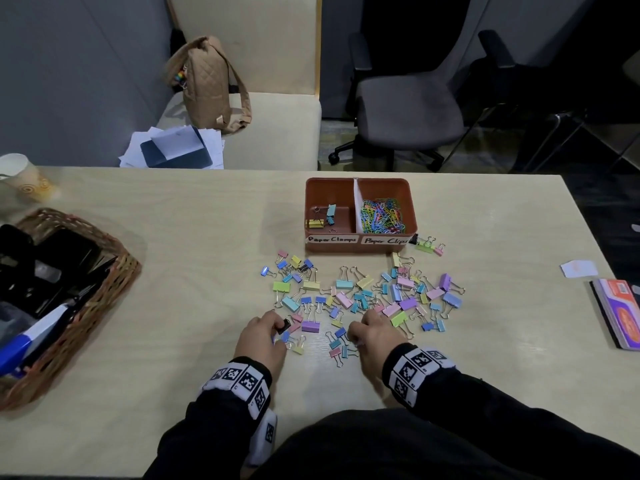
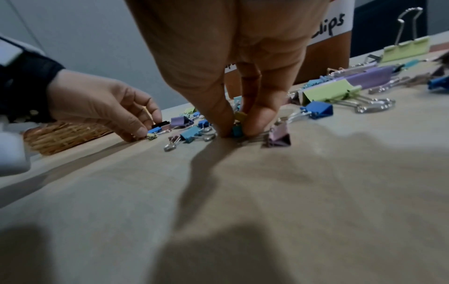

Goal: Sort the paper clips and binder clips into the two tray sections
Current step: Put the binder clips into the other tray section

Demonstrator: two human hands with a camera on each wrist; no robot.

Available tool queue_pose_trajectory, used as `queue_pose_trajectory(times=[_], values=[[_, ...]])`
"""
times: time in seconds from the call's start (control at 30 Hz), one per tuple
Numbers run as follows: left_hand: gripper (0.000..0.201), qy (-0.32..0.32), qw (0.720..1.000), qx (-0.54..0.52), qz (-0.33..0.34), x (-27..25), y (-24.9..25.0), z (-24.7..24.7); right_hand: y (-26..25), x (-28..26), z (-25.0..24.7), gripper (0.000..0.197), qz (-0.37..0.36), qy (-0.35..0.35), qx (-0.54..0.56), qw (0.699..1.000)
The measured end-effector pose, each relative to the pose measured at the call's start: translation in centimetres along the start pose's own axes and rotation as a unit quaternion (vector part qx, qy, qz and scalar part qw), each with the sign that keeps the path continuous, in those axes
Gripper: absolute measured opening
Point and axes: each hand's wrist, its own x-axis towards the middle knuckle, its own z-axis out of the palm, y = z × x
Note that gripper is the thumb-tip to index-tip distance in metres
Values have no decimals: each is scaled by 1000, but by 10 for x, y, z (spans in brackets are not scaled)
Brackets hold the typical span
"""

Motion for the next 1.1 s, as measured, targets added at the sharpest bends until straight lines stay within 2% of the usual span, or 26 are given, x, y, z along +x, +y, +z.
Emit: queue_pose_trajectory(times=[0.2,0.27,0.37,0.47,0.53,0.63,0.83,0.97,1.1], values=[[25,16,999,-23,30,-5,-3,5,3,1,-1,22,-31,-6,-2,999],[22,1,999,-21,34,-7,-5,6,4,1,-3,18,-30,-11,3,999],[31,-37,998,5,51,-10,-7,6,5,2,-6,18,-30,-4,14,999],[45,-56,996,30,69,-9,-6,6,5,4,-9,24,-28,-3,25,999],[49,-64,994,38,82,-8,-5,7,4,2,-11,21,-26,-8,23,999],[40,-60,992,45,99,-6,-1,9,3,-1,-10,16,-26,-9,9,1000],[27,-66,993,52,84,-4,6,9,-2,1,-10,19,-26,-37,-9,999],[19,-69,992,61,82,-4,8,9,-4,-1,-15,15,-10,-15,21,1000],[23,-59,992,64,86,-5,6,12,-8,-4,-18,20,-13,11,46,999]])
